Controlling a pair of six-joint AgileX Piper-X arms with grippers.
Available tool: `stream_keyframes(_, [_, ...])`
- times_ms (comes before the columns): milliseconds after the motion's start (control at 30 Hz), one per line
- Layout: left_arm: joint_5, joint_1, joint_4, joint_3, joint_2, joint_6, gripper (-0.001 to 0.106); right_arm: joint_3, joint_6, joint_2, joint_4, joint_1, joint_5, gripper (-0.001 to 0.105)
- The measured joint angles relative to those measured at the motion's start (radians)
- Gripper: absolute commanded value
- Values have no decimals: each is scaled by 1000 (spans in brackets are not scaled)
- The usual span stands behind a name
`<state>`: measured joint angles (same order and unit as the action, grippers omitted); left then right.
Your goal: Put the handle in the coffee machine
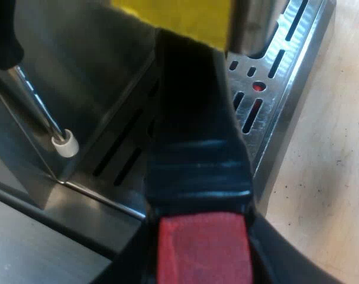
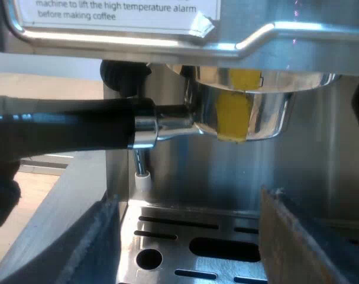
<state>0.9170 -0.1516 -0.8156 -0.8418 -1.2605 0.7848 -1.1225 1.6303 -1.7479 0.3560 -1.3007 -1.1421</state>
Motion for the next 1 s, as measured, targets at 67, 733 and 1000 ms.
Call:
stream_keyframes(67, [-4, 0, -10, -6, -1, 0, 0, 0, 0, 0, 0, 0, 0, 54])
stream_keyframes(733, [12, 0, -35, -13, -1, -26, 0, 0, 0, 0, 0, 0, 0, 54])
stream_keyframes(1000, [12, 5, 70, -7, -1, 91, 0, 0, 0, 0, 0, 0, 0, 54])
